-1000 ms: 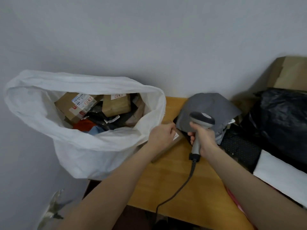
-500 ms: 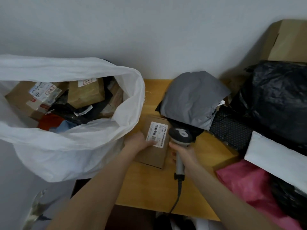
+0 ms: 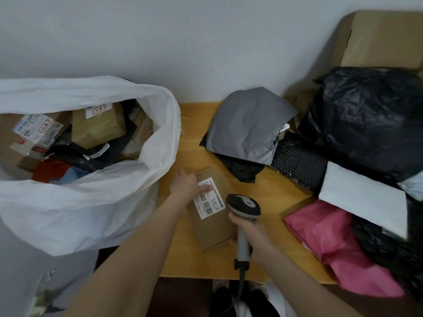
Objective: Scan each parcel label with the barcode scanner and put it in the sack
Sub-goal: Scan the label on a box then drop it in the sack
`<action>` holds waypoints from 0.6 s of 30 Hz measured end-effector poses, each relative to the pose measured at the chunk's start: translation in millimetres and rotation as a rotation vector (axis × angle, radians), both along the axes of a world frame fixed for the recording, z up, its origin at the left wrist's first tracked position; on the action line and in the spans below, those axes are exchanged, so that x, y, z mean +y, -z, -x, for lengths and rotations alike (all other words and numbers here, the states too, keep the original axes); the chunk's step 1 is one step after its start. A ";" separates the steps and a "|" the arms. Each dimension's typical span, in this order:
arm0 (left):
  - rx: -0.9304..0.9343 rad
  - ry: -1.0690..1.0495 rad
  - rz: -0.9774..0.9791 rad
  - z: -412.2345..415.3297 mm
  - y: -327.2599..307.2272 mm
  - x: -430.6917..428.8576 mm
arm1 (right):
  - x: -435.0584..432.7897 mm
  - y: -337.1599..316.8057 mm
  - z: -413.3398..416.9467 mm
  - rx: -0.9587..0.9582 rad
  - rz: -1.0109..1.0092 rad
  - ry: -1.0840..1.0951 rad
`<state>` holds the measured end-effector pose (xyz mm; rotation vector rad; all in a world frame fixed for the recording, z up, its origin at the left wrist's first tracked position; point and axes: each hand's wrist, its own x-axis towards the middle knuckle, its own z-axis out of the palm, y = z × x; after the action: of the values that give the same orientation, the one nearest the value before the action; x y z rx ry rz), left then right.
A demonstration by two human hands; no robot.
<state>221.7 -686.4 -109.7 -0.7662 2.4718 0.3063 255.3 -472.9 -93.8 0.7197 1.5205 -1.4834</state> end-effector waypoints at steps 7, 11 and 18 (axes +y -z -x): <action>0.165 -0.450 -0.472 -38.0 -26.9 -10.7 | 14.5 -30.8 20.8 0.236 0.016 0.108; 0.316 -0.448 -0.632 -44.9 -81.3 -11.9 | 18.8 -74.0 49.0 0.361 0.077 0.139; 0.650 -0.648 -0.721 -51.3 -152.3 -25.9 | 25.2 -144.9 55.9 0.524 0.152 0.096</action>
<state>273.0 -712.3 42.6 -1.2293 2.2564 1.8002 199.5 -447.7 51.1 0.3270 1.7430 -1.9417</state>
